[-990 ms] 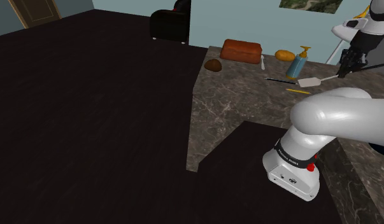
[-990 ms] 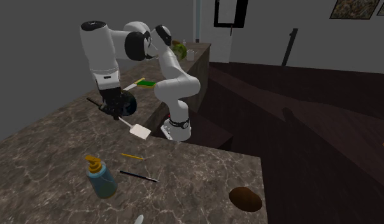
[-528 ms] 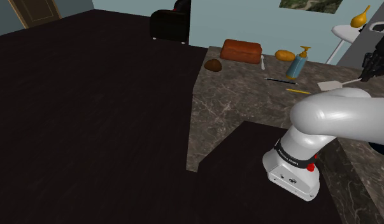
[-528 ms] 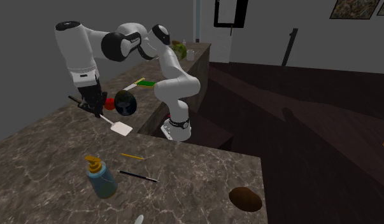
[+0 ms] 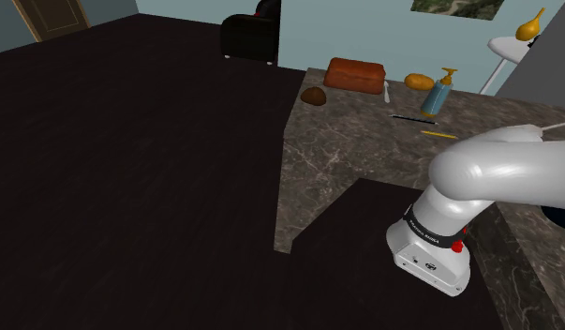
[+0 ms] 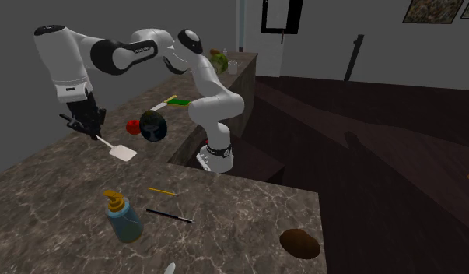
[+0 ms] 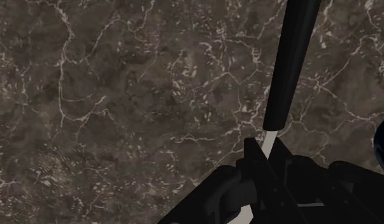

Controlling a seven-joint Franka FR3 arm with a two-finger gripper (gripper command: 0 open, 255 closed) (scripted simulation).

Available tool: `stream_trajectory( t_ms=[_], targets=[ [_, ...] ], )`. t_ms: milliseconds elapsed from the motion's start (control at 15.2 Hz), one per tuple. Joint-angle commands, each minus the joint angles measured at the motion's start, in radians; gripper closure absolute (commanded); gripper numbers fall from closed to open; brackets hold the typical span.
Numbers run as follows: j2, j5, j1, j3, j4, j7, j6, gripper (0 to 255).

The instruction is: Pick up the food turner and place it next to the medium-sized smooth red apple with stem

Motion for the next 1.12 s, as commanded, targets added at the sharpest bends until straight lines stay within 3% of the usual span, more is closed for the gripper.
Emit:
stream_trajectory(
  t_ms=[0, 264, 1056],
  targets=[
    [0.012, -0.016, 0.028, -0.043, 0.063, -0.045, -0.001, 255],
    [0.034, -0.053, 0.115, -0.155, 0.231, -0.151, -0.004, 255],
    [-0.013, -0.134, 0.107, -0.245, 0.13, -0.114, 0.096, 255]
  ],
)
